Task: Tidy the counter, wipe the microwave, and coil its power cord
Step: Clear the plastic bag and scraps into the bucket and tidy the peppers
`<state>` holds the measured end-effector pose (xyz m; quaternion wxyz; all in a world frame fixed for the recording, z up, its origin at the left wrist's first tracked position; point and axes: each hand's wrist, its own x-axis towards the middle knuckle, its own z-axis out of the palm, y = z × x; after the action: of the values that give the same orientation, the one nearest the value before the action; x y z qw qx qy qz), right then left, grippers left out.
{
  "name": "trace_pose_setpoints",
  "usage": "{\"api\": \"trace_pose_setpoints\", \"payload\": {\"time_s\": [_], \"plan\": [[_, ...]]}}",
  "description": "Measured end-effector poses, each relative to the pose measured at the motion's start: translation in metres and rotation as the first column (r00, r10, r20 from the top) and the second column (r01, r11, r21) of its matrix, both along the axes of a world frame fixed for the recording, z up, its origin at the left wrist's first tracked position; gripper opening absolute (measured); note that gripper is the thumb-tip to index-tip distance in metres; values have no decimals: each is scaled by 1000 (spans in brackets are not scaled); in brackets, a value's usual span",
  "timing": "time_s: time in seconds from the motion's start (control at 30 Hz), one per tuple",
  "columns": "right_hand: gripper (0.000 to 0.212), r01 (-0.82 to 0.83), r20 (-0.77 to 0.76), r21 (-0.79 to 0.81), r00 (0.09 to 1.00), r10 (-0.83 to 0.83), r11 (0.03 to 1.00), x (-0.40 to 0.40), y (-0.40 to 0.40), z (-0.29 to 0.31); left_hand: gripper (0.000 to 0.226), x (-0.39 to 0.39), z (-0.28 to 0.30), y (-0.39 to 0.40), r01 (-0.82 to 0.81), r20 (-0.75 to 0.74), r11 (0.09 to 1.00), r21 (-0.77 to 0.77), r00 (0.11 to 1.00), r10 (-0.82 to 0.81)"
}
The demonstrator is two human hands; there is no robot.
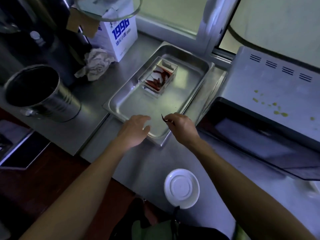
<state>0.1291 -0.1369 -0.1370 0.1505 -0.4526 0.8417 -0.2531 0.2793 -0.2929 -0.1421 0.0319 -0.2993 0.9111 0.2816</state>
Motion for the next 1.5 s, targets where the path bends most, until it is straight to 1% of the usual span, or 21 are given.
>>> {"api": "trace_pose_setpoints", "payload": {"time_s": [0.07,0.17,0.23,0.37,0.5,0.6,0.77,0.97,1.07,1.2,1.27,1.33,1.4,1.5], "plan": [[22,65,12,23,998,-66,998,-10,-20,0,43,-15,-4,-26,54,24,998,17,998,-55],[22,138,12,12,990,-138,990,-26,-51,0,43,-36,-9,-61,118,24,993,19,993,-118],[22,156,-9,5,988,-156,988,-36,-72,-2,43,-48,-13,-83,150,32,988,25,988,-151],[22,195,-54,41,980,-192,980,-51,-111,-9,46,-65,-25,-117,207,59,977,48,976,-209],[23,244,-14,58,970,-244,968,-56,-144,-16,49,-79,-38,-146,236,87,968,84,966,-243],[21,283,-5,36,959,-283,958,-60,-164,-19,50,-89,-45,-163,259,105,962,90,958,-268],[22,293,-40,8,955,-292,956,-81,-189,-14,48,-112,-45,-183,296,94,951,91,948,-304],[22,228,-87,73,971,-221,971,-108,-224,-21,43,-128,-43,-197,316,31,942,118,946,-321],[23,214,-126,86,971,-202,973,-113,-233,-29,43,-129,-45,-200,322,26,938,127,944,-328],[19,267,-164,39,952,-257,963,-108,-227,-39,44,-128,-49,-202,342,42,930,134,936,-350],[15,284,-180,-14,942,-282,959,-99,-218,-44,42,-127,-49,-204,344,23,931,119,937,-349],[13,296,-196,-24,935,-295,955,-90,-211,-48,38,-124,-49,-205,317,-35,944,95,949,-315],[17,304,-192,-3,935,-298,953,-83,-205,-52,34,-122,-47,-207,298,-97,954,30,951,-294],[23,299,-164,26,943,-291,954,-72,-200,-56,29,-120,-46,-209,305,-186,948,-94,930,-318]]}}
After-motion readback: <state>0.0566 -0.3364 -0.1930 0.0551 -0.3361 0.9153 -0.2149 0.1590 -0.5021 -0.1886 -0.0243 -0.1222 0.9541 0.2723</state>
